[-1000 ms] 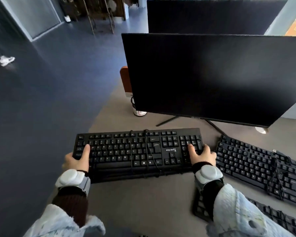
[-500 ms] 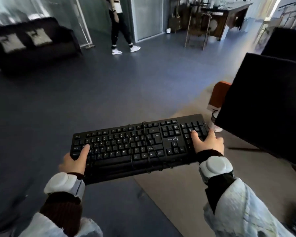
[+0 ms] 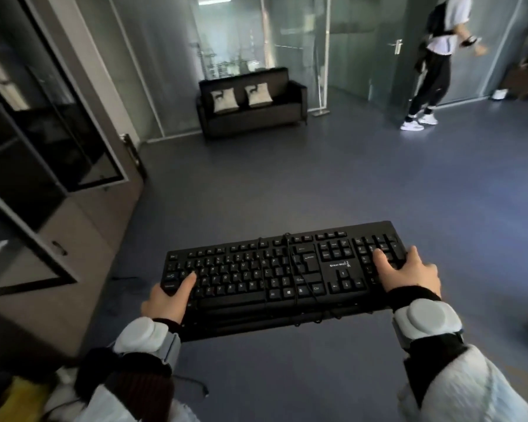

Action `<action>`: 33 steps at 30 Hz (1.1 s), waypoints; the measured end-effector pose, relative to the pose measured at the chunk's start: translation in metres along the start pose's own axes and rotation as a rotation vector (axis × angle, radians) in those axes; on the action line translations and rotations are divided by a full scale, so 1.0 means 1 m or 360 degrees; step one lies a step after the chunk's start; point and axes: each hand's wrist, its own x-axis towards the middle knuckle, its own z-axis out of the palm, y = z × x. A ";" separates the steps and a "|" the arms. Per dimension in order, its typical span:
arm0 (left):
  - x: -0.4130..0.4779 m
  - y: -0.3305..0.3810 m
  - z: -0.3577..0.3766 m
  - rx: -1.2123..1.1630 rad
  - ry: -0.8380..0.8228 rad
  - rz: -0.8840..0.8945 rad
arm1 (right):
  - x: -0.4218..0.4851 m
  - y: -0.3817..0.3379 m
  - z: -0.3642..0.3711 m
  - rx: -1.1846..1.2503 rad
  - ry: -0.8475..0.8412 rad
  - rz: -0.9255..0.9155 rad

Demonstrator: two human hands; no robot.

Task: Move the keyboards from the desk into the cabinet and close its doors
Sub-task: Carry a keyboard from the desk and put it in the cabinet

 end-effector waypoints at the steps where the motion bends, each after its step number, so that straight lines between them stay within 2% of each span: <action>1: 0.019 0.004 -0.003 -0.0013 0.0026 -0.0031 | 0.012 -0.019 0.018 -0.0011 -0.0027 -0.0031; 7: 0.133 0.040 -0.009 -0.0089 0.0175 -0.0122 | 0.094 -0.129 0.126 -0.0051 -0.0264 -0.0203; 13: 0.247 0.121 -0.008 -0.0316 0.0520 -0.0142 | 0.189 -0.277 0.224 -0.0097 -0.0494 -0.0439; 16: 0.310 0.154 -0.020 -0.0283 0.0691 -0.0176 | 0.225 -0.359 0.284 -0.0116 -0.0578 -0.0545; 25: 0.497 0.166 -0.082 -0.0255 0.0923 -0.0441 | 0.243 -0.518 0.481 -0.0144 -0.0799 -0.0808; 30: 0.588 0.179 -0.132 -0.0314 0.0931 -0.0409 | 0.240 -0.611 0.566 -0.0173 -0.0887 -0.0889; 33: 0.650 0.196 -0.174 -0.0310 0.1197 -0.0356 | 0.229 -0.686 0.630 -0.0118 -0.0933 -0.0990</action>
